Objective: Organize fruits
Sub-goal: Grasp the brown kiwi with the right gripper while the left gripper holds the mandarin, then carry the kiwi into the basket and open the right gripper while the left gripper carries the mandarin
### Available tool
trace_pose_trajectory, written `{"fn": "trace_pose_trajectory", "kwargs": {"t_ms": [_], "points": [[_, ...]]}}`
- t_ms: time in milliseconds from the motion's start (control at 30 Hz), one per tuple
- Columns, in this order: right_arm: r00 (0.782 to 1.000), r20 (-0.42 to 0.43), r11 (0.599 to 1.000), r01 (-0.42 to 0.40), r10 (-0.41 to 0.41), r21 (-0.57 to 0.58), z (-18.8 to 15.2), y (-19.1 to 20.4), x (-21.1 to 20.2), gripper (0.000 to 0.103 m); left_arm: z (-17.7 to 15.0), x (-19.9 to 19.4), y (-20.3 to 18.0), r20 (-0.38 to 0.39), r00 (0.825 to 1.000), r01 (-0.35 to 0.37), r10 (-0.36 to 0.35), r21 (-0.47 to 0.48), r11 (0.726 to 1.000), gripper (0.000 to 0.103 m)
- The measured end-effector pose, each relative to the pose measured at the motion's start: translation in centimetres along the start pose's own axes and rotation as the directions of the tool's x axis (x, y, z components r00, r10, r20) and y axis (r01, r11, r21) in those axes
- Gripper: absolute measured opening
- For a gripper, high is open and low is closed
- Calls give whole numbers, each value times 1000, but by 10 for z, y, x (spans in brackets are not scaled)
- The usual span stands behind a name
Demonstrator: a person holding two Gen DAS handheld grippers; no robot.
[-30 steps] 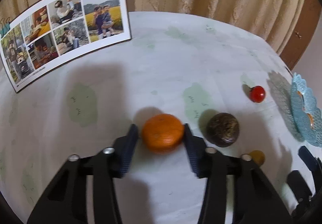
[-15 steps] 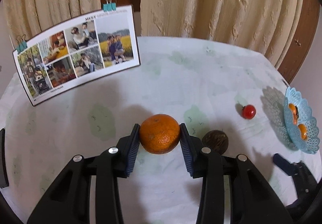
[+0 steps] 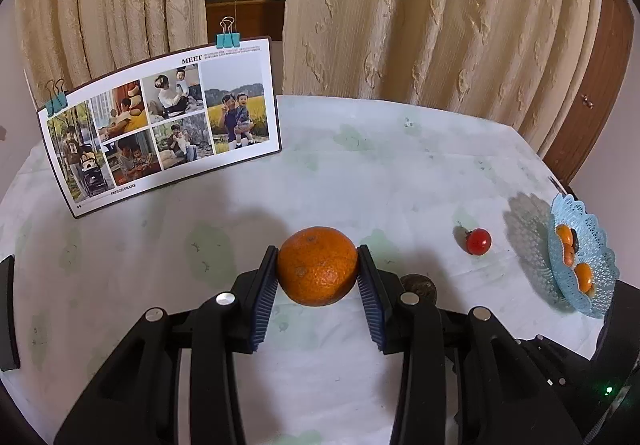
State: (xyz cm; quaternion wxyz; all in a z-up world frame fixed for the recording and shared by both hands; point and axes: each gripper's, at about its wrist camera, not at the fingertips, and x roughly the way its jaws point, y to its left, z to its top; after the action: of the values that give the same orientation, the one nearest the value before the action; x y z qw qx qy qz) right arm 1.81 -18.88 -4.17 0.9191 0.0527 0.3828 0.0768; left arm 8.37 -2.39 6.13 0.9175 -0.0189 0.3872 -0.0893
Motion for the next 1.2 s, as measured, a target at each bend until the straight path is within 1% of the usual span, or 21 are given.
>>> {"fn": "trace_pose_trajectory", "kwargs": {"t_ms": [100, 233, 500, 667, 800, 967, 1200], "points": [[1000, 13, 1000, -3, 3, 17, -1, -4, -6, 29, 0, -1, -2, 3, 1000, 3, -3, 2, 1000, 39], [999, 52, 999, -7, 4, 47, -1, -11, -22, 29, -1, -4, -4, 6, 1000, 6, -6, 6, 1000, 39], [991, 131, 993, 15, -31, 118, 1, -39, -57, 29, -3, -7, -13, 14, 1000, 12, -13, 27, 1000, 39], [979, 190, 984, 38, -71, 173, 1, -63, -84, 29, -6, -9, -19, 20, 1000, 12, -13, 42, 999, 39], [965, 229, 971, 70, -124, 229, -1, -88, -105, 29, -8, -12, -24, 29, 1000, 9, -10, 57, 998, 39], [951, 245, 949, 109, -186, 295, -6, -120, -121, 29, -11, -14, -34, 31, 999, 17, -20, 81, 997, 39], [934, 241, 914, 160, -262, 373, -15, -155, -132, 29, -16, -18, -46, 34, 999, 30, -34, 112, 993, 39]]}}
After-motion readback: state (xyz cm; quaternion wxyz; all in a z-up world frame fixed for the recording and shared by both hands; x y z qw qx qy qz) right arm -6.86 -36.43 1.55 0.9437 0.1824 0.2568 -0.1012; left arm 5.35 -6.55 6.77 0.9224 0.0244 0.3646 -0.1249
